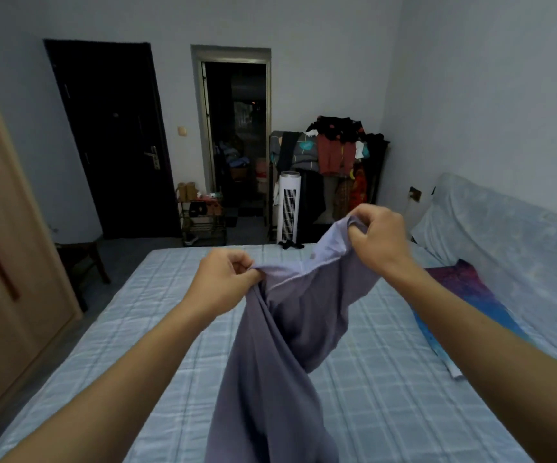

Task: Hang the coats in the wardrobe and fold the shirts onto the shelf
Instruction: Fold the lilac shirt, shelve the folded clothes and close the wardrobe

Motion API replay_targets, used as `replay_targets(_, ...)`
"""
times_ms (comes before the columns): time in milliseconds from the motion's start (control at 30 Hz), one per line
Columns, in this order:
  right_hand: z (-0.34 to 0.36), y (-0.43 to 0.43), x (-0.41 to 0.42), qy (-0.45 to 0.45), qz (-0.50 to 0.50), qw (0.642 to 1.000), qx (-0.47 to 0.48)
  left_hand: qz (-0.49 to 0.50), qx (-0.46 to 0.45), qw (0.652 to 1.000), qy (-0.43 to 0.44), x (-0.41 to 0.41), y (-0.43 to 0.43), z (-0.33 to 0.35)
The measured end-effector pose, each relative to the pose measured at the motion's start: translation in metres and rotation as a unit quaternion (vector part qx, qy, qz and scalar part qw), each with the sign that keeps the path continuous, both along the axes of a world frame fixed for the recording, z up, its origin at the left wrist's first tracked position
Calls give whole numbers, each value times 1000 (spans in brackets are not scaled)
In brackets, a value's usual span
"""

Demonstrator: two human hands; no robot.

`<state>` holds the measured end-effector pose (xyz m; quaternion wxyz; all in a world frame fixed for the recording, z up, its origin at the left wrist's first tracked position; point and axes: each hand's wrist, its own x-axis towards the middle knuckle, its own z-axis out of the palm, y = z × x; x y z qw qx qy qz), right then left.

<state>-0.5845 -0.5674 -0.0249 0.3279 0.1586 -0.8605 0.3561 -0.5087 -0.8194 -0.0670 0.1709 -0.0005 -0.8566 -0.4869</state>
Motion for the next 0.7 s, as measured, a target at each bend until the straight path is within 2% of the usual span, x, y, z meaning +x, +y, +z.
replay_targets(200, -37, -2, -8, -173, 19, 983, 60, 7, -7, 1000, 5, -1, 4, 36)
replay_targets(400, -64, -7, 6, -241, 83, 966, 32, 5, 2, 1000, 9, 2, 5, 57)
replay_targets(467, -71, -16, 21, -208, 125, 970, -5, 12, -4, 1000, 10, 2, 4, 61)
replay_targets(567, -72, -33, 46, -93, 157, 982, -58, 29, -8, 999, 12, 1, 2, 63)
replay_targets(633, -73, -44, 58, -76, 190, 976, -69, 47, 0, 999, 23, 0, 4, 64)
replay_targets(700, -77, -55, 68, -104, 233, 966, -50, 62, 17, 997, 39, 0, 5, 65)
